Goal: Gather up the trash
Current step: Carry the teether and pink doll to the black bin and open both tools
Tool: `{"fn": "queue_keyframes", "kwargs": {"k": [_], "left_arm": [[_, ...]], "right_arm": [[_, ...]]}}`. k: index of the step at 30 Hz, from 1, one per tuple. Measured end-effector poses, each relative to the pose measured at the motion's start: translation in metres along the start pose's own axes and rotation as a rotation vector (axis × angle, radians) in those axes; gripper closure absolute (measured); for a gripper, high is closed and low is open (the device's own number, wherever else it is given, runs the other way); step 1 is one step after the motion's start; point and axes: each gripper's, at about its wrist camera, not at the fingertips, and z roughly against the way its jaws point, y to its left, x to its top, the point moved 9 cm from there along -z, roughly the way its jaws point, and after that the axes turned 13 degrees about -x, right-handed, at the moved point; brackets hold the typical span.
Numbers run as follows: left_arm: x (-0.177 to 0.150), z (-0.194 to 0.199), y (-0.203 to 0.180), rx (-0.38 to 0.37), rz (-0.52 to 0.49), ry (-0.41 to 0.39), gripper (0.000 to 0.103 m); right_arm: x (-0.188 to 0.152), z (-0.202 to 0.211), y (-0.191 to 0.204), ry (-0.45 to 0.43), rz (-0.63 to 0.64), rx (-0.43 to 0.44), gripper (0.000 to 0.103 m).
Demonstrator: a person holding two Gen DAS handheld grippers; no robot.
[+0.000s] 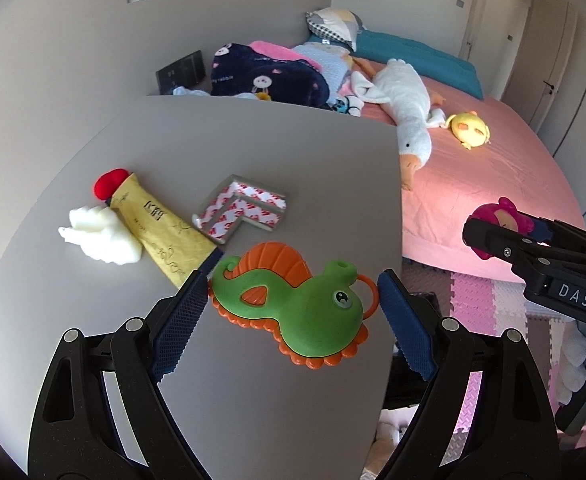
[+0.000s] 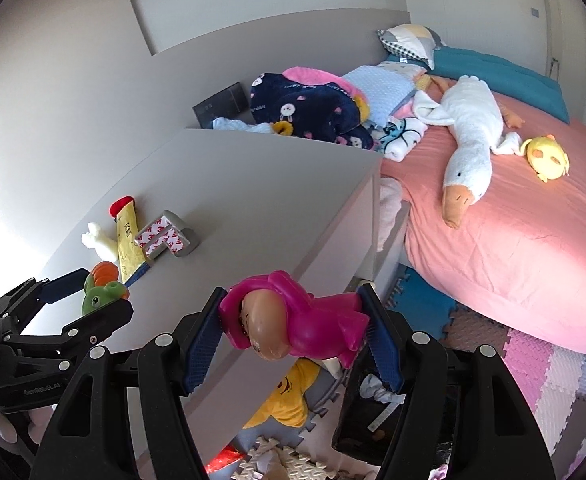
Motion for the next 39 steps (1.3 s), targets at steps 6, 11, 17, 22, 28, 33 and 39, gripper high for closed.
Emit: {"fn": "queue_keyframes", "kwargs": {"k": [6, 11, 17, 22, 28, 33, 39], "left_arm": [[0.008, -0.016, -0.035, -0.047, -0.054, 0.016, 0.019], [0.016, -0.031, -0.063, -0.081, -0.095, 0.028, 0.019], [0.022, -0.047, -0.093, -0.125, -0.136, 0.038, 0.019], [0.025, -0.059, -0.121, -0.162, -0.174, 0.051, 0.019], [0.026, -0.074, -0.154, -0.209, -0.229, 0.072, 0.019], [0.026, -0.083, -0.176, -0.242, -0.262, 0.085, 0.019], [0.025, -0.092, -0.199, -0.277, -0.292, 0.101, 0.019]], "right_arm": [[-0.004, 0.008, -0.037, -0.005, -0.047, -0.041, 0.036], [-0.007, 0.013, -0.067, -0.011, -0.084, -0.079, 0.036], [-0.01, 0.02, -0.105, -0.02, -0.13, -0.128, 0.036], [-0.015, 0.025, -0.134, -0.022, -0.166, -0.166, 0.036], [-0.02, 0.031, -0.164, -0.027, -0.21, -0.209, 0.036], [-0.024, 0.036, -0.186, -0.029, -0.241, -0.239, 0.036], [-0.029, 0.04, -0.206, -0.027, -0.263, -0.268, 0.036]]}}
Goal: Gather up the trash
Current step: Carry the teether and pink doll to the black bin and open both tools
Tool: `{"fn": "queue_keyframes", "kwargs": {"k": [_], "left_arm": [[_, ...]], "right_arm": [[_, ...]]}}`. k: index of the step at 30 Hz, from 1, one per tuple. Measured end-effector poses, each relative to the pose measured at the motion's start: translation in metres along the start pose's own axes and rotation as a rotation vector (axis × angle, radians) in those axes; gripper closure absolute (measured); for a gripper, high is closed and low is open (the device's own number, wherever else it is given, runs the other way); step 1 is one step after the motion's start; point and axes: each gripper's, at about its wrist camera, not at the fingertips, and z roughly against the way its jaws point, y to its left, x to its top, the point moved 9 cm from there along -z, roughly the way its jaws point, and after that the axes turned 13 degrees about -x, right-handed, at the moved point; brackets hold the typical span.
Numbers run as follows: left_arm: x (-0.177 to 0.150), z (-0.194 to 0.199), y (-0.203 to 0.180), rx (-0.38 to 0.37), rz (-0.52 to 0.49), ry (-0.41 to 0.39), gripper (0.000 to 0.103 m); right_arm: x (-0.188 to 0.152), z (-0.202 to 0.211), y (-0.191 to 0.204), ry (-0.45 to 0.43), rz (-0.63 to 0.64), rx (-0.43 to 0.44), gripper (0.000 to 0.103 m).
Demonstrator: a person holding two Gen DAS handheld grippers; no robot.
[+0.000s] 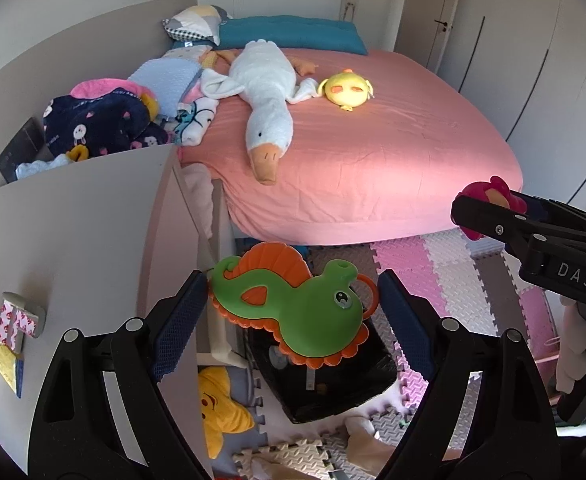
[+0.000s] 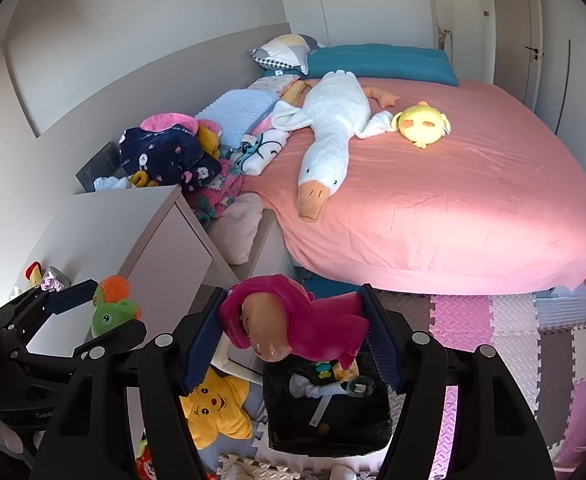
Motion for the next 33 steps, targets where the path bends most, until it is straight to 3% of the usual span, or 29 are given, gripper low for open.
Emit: {"fn": "queue_keyframes", "kwargs": {"k": [12, 33], "left_arm": [[0.001, -0.019, -0.022, -0.036, -0.034, 0.033, 0.019], [-0.001, -0.022, -0.024, -0.031, -0.042, 0.052, 0.019]], "right_arm": [[-0.003, -0.005, -0.027, 0.013, -0.032, -0.031, 0.036], [-0.004, -0.005, -0.026, 0.011, -0.028, -0.03, 0.036]]}}
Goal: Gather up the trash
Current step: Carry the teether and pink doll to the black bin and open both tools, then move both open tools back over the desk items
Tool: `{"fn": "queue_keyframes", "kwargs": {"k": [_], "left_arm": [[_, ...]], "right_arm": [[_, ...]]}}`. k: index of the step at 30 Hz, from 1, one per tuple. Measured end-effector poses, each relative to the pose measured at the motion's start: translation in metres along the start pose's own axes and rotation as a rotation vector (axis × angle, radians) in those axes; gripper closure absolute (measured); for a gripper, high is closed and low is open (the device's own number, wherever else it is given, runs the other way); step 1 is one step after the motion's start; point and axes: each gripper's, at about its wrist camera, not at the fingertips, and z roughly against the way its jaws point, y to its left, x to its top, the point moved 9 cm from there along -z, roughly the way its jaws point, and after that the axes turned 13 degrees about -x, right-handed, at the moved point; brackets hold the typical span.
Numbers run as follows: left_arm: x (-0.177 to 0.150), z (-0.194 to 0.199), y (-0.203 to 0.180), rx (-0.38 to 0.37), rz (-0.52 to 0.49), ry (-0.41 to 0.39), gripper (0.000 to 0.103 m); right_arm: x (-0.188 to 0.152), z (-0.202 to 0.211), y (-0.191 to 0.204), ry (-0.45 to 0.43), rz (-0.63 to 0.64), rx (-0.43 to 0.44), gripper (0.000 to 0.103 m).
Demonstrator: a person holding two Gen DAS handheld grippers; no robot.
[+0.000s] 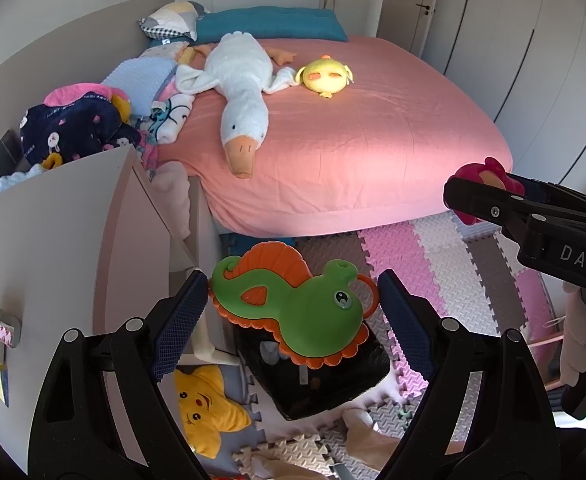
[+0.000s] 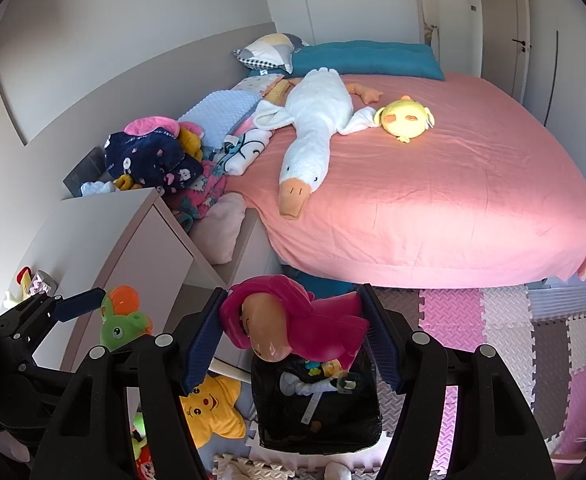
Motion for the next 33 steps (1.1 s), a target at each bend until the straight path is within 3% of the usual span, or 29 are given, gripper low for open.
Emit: {"fn": "queue_keyframes", "kwargs": {"k": [3, 6, 9, 33], "left_arm": [[-0.002, -0.002, -0.001, -0.016, 0.002, 0.02, 0.019], [-0.005, -0.004, -0.003, -0.028, 0.009, 0.03, 0.007], [-0.004, -0.003, -0.003, -0.023, 0.011, 0.027, 0.007], [-0.011, 0.015, 0.006, 0.007, 0.024, 0.004, 0.007]], "right_arm": [[0.0, 0.001, 0.001, 0.0, 0.0, 0.002, 0.036], [0.0, 0.002, 0.001, 0.004, -0.006, 0.006, 0.034], [0.003, 0.007, 0.0, -0.014, -0.014, -0.013, 0.023], [0.002, 0.017, 0.011, -0.028, 0.007, 0.011, 0.023]]}}
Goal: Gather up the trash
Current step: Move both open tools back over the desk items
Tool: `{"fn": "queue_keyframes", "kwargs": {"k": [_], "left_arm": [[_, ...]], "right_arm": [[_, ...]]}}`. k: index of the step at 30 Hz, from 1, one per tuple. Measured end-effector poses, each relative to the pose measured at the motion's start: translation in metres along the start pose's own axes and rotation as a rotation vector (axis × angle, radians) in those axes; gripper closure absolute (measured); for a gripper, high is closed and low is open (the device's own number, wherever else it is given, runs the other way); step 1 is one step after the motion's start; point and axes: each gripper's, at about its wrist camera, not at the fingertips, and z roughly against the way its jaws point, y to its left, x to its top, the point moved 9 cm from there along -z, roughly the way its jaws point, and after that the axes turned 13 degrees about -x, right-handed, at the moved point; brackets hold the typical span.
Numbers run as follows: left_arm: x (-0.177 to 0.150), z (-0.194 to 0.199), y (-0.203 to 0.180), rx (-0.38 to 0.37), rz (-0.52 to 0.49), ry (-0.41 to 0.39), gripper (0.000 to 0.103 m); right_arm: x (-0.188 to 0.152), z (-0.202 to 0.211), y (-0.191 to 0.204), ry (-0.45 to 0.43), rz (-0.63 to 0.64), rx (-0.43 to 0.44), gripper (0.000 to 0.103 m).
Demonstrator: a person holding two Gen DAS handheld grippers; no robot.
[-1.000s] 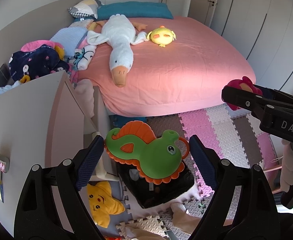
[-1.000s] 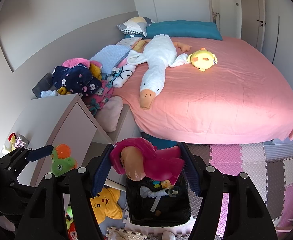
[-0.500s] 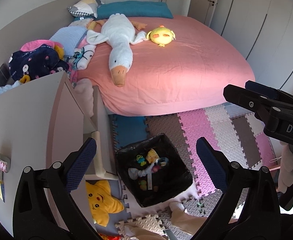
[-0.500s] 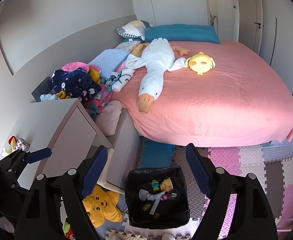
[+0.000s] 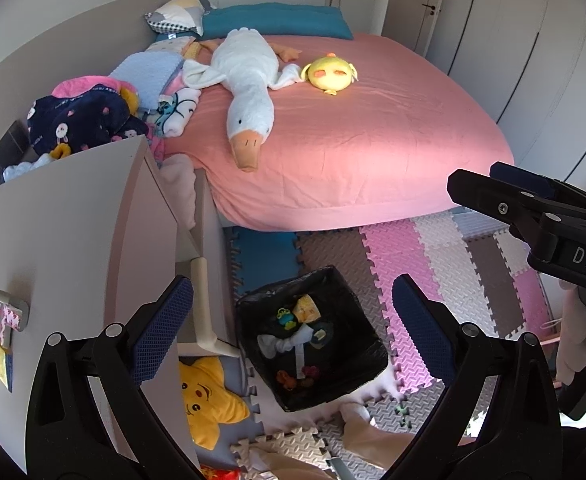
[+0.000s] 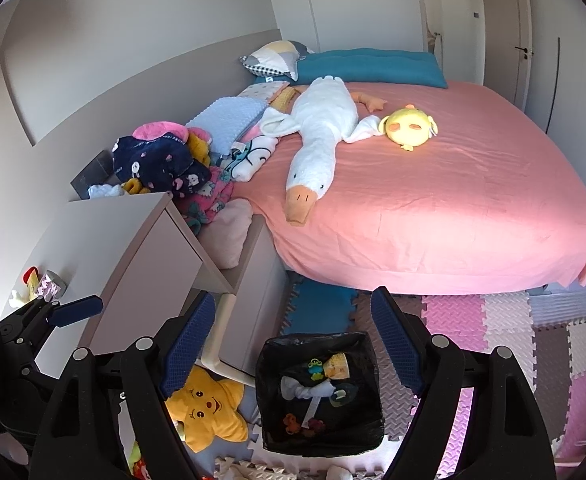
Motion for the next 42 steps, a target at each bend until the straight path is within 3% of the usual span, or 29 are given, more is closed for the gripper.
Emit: {"fn": "queue_keyframes", "kwargs": {"k": [8, 20, 42], "left_arm": [[-0.013, 0.017, 0.023, 0.035, 0.051, -0.014, 0.007], [-0.048, 0.051, 0.077, 0.106, 0.165, -0.036, 0.007], [-0.124, 0.137, 0.205, 0.333, 0.484, -0.101, 0.007]], "right_arm": [[-0.006, 0.001, 0.027, 0.007, 0.042, 0.035, 0.023], [-0.015, 0.003, 0.1, 0.016, 0.148, 0.117, 0.023], [-0.038, 0.007, 0.251, 0.046, 0.346, 0.294, 0.023]]}}
